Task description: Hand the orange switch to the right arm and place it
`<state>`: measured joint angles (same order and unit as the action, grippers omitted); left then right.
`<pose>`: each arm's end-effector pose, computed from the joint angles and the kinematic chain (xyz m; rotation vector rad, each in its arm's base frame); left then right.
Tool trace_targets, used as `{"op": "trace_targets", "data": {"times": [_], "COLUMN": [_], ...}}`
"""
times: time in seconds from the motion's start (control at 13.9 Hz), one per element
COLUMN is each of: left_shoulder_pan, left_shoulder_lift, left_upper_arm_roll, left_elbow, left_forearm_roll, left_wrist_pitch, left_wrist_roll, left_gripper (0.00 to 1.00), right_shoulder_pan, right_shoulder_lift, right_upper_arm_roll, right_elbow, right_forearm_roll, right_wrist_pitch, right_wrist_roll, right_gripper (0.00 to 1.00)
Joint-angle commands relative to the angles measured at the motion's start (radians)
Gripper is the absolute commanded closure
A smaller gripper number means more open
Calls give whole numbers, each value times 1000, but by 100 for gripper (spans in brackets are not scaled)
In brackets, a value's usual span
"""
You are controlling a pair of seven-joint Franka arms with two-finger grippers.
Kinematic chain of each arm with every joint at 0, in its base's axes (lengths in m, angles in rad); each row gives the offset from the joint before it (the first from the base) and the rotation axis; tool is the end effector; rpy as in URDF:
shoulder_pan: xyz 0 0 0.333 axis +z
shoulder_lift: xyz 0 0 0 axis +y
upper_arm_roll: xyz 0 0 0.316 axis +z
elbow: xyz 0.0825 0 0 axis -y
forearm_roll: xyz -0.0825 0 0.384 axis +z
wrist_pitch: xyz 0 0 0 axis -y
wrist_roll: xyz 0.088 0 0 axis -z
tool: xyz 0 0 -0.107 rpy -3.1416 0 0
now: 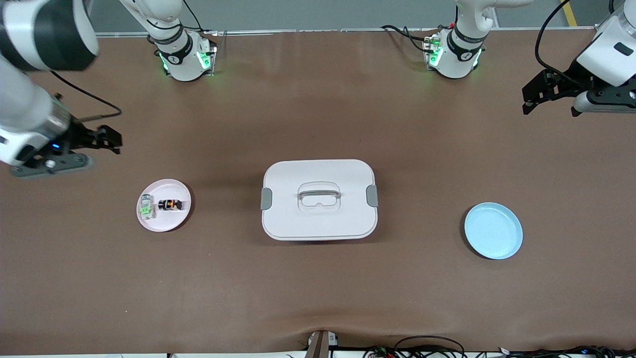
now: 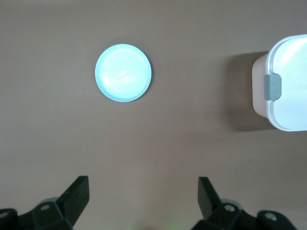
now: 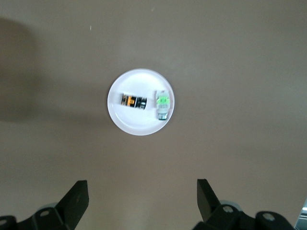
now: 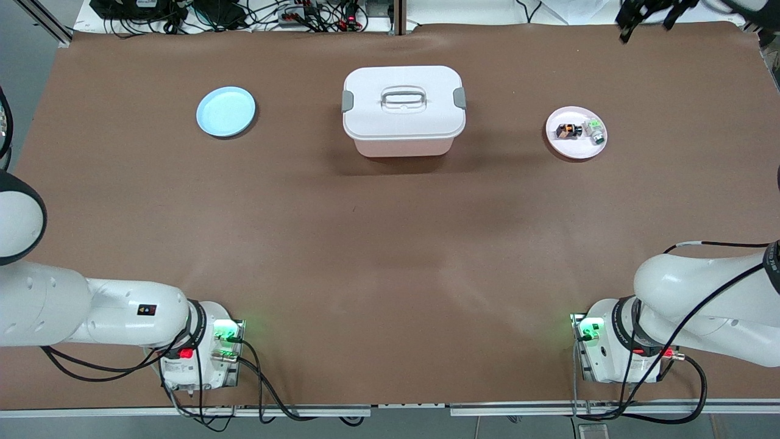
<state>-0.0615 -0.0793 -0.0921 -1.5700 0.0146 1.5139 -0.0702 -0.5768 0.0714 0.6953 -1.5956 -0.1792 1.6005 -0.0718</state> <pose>0.5177 -0.0808 0.6624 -3.1196 0.1283 -0.0393 0.5713 0.0369 0.5850 2.9914 0.3001 -0.0701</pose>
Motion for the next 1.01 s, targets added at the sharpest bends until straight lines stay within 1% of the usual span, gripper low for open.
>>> {"op": "trace_targets", "data": {"times": [0.0, 0.22, 0.29, 0.43, 0.5, 0.58, 0.93], "left_shoulder_pan": [5, 2, 2, -3, -1, 2, 5], "left_shoulder_lift": [-10, -7, -7, -13, -17, -17, -22], "left_upper_arm_roll": [-1, -8, -9, -14, -29, -35, -35], "left_elbow": [8, 1, -1, -4, -4, -4, -22], "left_forearm_roll": [-2, 2, 4, 22, 37, 45, 39], "left_wrist_pitch": [-21, -21, -21, -21, -21, -21, -14], "left_wrist_roll": [20, 9, 10, 10, 10, 9, 7], "left_gripper": [0, 0, 0, 0, 0, 0, 0], "right_shoulder_pan": [-15, -23, -26, -60, -90, -109, -109], "right_shoulder_lift": [15, 16, 16, 18, 16, 16, 16], "right_upper_arm_roll": [6, 6, 4, -20, -26, -25, -23], "right_elbow": [89, 137, 147, 193, 194, 197, 206], "right_forearm_roll": [23, 38, 81, 180, 234, 257, 247], "right_wrist_pitch": [-43, -51, -75, -135, -152, -158, -165], "right_wrist_roll": [27, 29, 32, 40, 85, 146, 150], "right_gripper": [0, 0, 0, 0, 0, 0, 0]}}
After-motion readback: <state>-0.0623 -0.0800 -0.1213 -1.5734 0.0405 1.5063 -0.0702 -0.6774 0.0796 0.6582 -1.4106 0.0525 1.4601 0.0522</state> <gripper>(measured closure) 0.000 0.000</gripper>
